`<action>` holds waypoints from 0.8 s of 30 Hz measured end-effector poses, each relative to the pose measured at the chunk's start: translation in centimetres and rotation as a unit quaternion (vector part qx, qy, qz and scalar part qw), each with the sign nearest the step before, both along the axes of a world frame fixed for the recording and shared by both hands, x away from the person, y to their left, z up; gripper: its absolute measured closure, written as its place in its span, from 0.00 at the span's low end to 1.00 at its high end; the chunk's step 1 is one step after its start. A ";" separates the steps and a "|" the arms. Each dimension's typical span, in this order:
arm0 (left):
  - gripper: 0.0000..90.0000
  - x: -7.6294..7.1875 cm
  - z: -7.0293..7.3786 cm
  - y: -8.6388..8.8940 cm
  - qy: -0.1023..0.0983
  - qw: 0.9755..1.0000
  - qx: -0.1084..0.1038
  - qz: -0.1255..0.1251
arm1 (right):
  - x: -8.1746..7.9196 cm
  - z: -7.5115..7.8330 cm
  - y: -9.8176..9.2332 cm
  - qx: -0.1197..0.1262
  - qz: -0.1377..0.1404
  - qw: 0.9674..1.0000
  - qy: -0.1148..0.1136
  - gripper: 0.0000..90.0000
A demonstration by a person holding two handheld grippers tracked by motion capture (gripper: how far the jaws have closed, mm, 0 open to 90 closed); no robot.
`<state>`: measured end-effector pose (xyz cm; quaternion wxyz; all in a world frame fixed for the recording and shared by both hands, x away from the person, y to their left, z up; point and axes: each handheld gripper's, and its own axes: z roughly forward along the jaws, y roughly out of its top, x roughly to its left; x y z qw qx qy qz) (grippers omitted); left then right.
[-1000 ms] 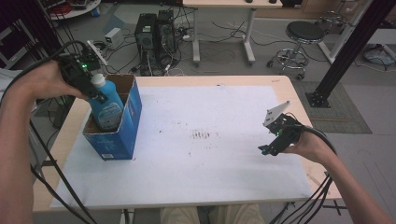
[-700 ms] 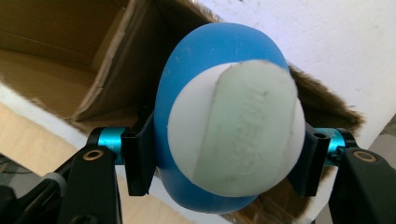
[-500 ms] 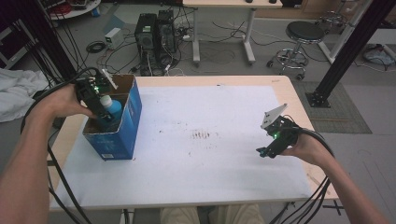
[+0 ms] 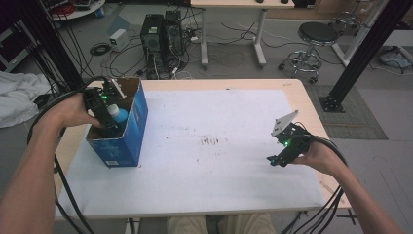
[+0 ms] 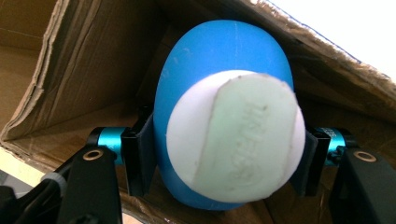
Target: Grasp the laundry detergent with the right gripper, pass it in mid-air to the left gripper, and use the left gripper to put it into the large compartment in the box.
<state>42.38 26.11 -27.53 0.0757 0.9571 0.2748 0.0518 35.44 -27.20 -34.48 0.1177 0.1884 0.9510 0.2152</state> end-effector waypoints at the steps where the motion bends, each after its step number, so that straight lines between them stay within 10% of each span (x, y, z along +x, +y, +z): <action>1: 0.41 0.0 0.0 0.0 -0.001 1.000 0.001 -0.001 | 0.0 0.0 0.0 0.001 0.000 1.000 0.000 0.15; 24: 0.34 0.1 1.0 -0.1 0.002 1.000 0.011 0.006 | -0.2 0.1 0.3 0.003 0.002 1.000 -0.003 0.15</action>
